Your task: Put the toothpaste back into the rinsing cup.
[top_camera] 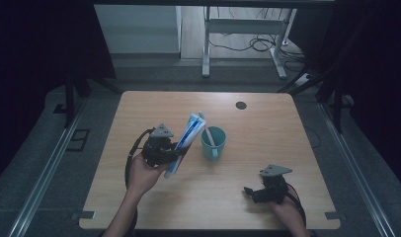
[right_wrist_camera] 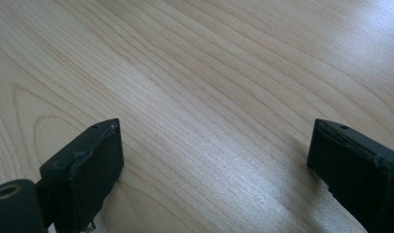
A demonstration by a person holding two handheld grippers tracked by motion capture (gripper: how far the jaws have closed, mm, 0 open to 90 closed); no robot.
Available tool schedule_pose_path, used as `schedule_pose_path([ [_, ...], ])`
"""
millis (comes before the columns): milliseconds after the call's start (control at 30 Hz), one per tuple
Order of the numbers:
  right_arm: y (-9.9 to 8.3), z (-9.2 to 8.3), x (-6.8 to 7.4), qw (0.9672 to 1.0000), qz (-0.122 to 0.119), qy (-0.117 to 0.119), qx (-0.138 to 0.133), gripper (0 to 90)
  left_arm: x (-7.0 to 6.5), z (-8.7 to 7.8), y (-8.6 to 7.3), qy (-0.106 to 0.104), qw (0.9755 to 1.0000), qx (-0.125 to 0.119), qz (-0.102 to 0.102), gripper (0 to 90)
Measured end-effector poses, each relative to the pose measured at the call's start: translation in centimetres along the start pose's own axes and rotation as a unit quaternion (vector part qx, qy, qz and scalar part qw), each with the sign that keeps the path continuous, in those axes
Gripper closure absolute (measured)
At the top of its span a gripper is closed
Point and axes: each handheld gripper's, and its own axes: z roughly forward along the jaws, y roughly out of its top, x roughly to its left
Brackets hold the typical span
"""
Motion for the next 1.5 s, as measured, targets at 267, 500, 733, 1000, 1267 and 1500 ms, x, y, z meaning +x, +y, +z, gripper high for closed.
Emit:
schedule_pose_path([
  [267, 0.0, 0.0, 0.0, 1.0, 0.0, -0.001, -0.001, 5.6, 0.0, 0.3, 0.9, -0.003, 0.9998, -0.018, 0.005, 71.8],
  [500, 0.0, 0.0, 0.0, 1.0, 0.0, -0.001, -0.001, 5.6, -0.2, 0.8, 1.9, -0.006, 0.9995, -0.029, 0.006, 71.7],
  [733, 0.0, 0.0, 0.0, 1.0, 0.001, 0.0, -0.001, 5.6, -0.6, 1.4, 2.9, -0.008, 0.9992, -0.037, 0.015, 71.8],
  [1000, 0.0, 0.0, 0.0, 1.0, 0.0, 0.0, -0.001, 5.6, -0.8, 2.2, 4.0, -0.006, 0.9987, -0.048, 0.016, 71.8],
  [1267, 0.0, 0.0, 0.0, 1.0, 0.0, 0.0, -0.001, 5.6, -1.0, 3.2, 5.2, -0.002, 0.9975, -0.069, 0.014, 71.8],
  [1500, 0.0, 0.0, 0.0, 1.0, -0.001, 0.0, -0.001, 5.6, -1.0, 4.4, 6.0, 0.0, 0.9966, -0.081, 0.015, 71.8],
])
